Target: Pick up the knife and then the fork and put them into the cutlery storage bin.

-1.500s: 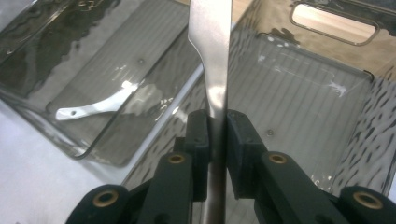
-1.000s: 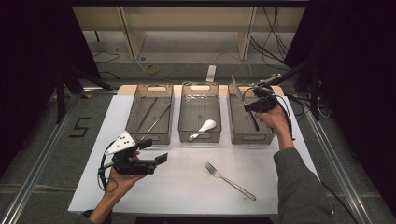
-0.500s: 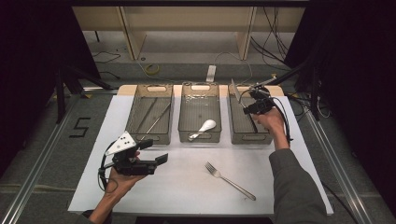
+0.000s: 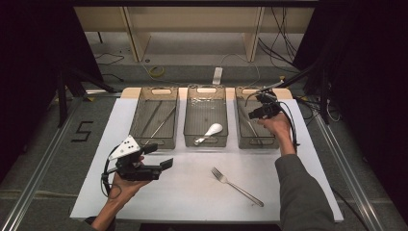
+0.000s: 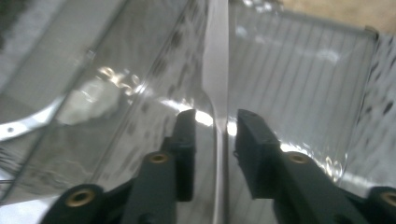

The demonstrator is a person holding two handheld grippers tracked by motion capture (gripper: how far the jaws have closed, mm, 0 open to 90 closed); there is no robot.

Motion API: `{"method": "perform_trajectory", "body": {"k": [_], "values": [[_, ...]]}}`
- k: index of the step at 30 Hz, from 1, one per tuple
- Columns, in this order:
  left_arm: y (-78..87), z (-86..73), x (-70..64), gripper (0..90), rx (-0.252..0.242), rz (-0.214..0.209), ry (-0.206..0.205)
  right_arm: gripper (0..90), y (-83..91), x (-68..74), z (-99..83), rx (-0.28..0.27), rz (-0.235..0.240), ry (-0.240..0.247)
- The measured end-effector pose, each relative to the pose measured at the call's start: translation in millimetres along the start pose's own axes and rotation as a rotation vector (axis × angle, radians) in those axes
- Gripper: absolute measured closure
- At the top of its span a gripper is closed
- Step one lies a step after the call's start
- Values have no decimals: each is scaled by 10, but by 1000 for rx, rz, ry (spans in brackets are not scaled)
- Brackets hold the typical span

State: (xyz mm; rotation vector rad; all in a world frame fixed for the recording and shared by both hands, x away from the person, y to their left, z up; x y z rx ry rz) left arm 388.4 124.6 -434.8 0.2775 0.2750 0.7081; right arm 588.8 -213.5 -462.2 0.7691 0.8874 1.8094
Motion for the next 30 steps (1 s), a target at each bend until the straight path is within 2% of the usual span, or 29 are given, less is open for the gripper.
{"method": "perform_trajectory", "body": {"k": [4,9,13,16,21,26,30], "values": [[2,1,-1,153,0,-2,2,526,112,82,23,-21,18,41],[-3,-2,-2,153,1,-7,3,383,259,275,-110,9,82,130],[0,3,5,152,-5,-6,9,357,459,533,-274,-5,133,243],[-2,0,9,152,-4,-3,13,347,603,729,-424,-16,168,300],[9,-2,19,152,-5,0,12,317,720,1040,-753,9,218,408],[16,-2,47,151,-8,8,19,306,741,1249,-1064,41,265,462],[12,-4,51,152,-4,10,18,305,708,1293,-1235,86,267,489]]}}
Point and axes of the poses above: each handheld gripper's, and its own axes: y roughly backward along the jaws, z roughly out of its top, x roughly to its left, the point moved 8 cm from there along -y, roughly forward along the jaws, and after that the axes turned 3 degrees about -y, right-handed, at the moved point
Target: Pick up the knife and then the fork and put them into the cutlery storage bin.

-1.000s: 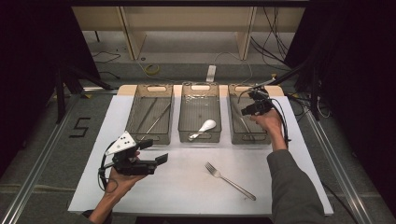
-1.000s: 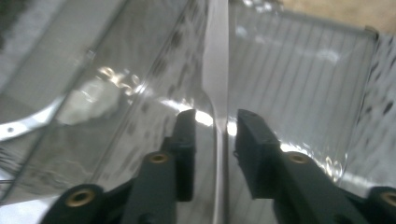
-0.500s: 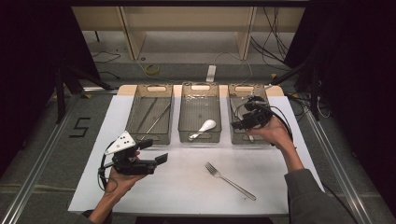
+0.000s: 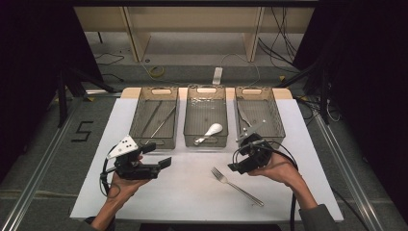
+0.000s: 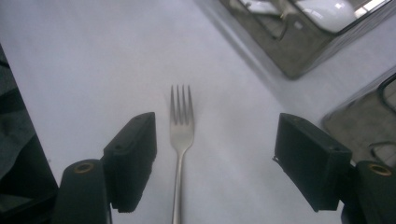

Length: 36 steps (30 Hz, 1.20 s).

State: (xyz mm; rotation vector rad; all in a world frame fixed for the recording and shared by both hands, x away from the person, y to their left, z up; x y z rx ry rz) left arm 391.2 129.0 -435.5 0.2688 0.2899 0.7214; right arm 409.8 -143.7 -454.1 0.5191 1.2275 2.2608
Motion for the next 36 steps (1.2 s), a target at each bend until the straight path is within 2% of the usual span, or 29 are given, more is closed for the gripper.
{"method": "perform_trajectory", "body": {"k": [2,6,9,16,24,30,32,36], "values": [[2,7,-6,151,-4,-3,-1,311,-29,20,-57,11,12,-3],[1,3,-7,151,-2,-3,-1,333,-101,45,-214,77,6,-8],[3,1,-11,151,1,-4,-7,367,-150,48,-292,99,14,-9],[8,8,-6,151,-6,-2,0,449,-272,96,-394,160,1,22],[2,7,-13,151,-5,-5,-1,525,-411,150,-473,210,1,51],[4,6,-13,151,-5,-5,-3,585,-453,152,-508,228,0,53],[4,4,-13,151,-1,-7,-6,601,-473,164,-521,234,2,40],[3,6,-7,151,-3,-2,-2,632,-498,150,-552,248,7,54]]}}
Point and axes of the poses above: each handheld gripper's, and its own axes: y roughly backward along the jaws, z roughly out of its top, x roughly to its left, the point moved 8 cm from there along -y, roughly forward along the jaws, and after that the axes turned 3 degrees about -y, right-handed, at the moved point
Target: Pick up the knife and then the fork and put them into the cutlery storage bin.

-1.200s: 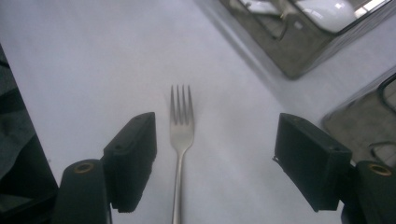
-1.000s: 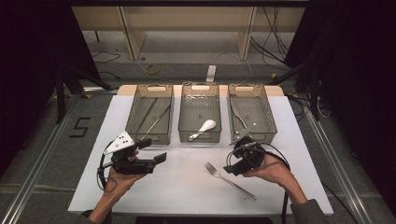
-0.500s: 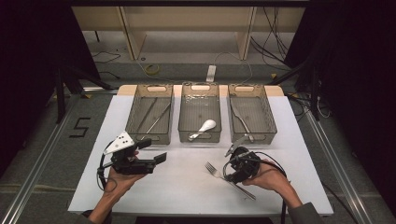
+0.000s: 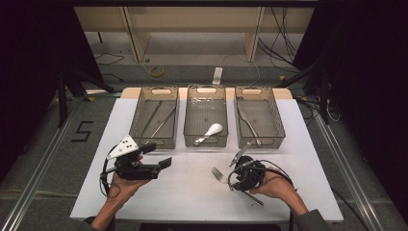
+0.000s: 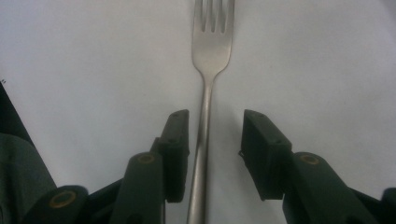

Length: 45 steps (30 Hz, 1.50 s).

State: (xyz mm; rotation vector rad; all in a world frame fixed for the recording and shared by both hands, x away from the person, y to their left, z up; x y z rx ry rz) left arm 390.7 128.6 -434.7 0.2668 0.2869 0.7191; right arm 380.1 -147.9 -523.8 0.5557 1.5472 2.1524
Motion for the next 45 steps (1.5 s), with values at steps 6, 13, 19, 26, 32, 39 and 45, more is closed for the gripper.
{"method": "perform_trajectory", "body": {"k": [6,13,19,26,32,39,45], "values": [[6,-1,-8,151,0,-1,-7,670,-36,13,-27,24,3,-3],[5,0,-13,151,-1,-3,-10,722,-67,29,-42,42,10,11],[3,-6,-8,151,3,2,-12,755,-90,25,-57,56,2,35],[6,-6,-5,151,3,3,-12,785,-95,23,-59,61,-14,55],[13,-4,3,151,0,5,-7,806,-102,27,-54,61,-16,52],[10,-4,5,151,1,8,-7,834,-102,29,-51,73,-8,43],[3,-1,-17,151,1,7,-15,848,-101,26,-49,72,-6,49]]}}
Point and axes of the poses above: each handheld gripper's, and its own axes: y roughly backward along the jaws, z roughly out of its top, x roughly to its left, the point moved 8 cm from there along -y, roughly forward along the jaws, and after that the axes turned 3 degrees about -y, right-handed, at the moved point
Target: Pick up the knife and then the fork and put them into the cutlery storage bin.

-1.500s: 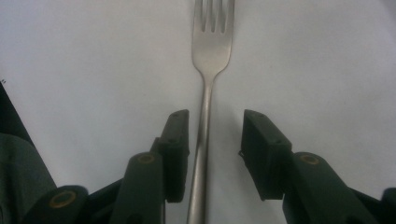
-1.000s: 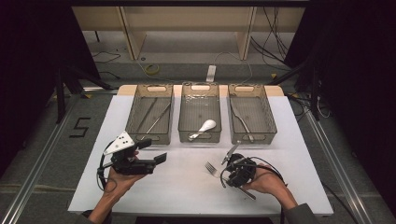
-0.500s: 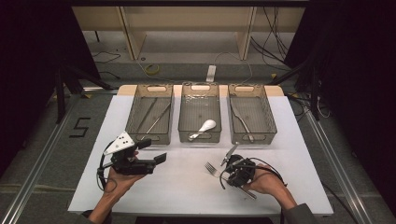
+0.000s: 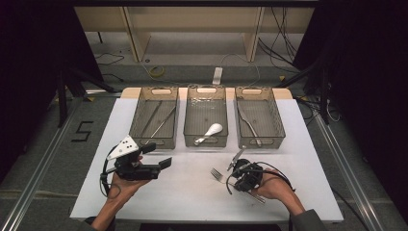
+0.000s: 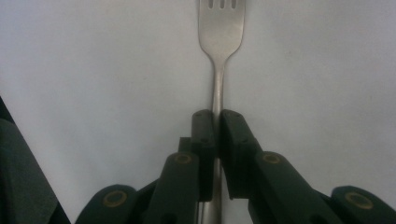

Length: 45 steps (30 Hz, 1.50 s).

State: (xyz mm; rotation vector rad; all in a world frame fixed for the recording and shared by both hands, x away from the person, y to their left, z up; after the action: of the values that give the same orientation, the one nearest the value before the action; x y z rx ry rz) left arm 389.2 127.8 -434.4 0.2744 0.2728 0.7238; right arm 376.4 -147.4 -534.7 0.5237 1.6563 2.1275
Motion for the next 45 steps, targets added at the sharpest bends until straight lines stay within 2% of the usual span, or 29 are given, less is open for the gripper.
{"method": "perform_trajectory", "body": {"k": [2,7,11,12,13,20,36,39,45], "values": [[2,0,0,151,-1,1,2,850,-5,0,10,-8,-11,9],[16,5,13,151,-6,1,2,854,13,19,12,4,1,30],[13,4,9,151,-6,0,0,855,86,20,27,-19,1,18],[13,4,7,151,-5,1,0,855,109,17,38,-39,4,6],[13,4,6,151,-5,1,-1,855,137,6,32,-43,11,15],[15,2,12,151,-5,1,3,856,307,-83,32,-118,20,-42],[19,10,17,151,-13,3,12,855,670,-436,20,-279,-16,-157],[27,16,25,151,-16,3,11,855,768,-497,40,-325,-24,-177],[26,16,28,151,-21,2,21,856,963,-730,110,-401,-44,-231]]}}
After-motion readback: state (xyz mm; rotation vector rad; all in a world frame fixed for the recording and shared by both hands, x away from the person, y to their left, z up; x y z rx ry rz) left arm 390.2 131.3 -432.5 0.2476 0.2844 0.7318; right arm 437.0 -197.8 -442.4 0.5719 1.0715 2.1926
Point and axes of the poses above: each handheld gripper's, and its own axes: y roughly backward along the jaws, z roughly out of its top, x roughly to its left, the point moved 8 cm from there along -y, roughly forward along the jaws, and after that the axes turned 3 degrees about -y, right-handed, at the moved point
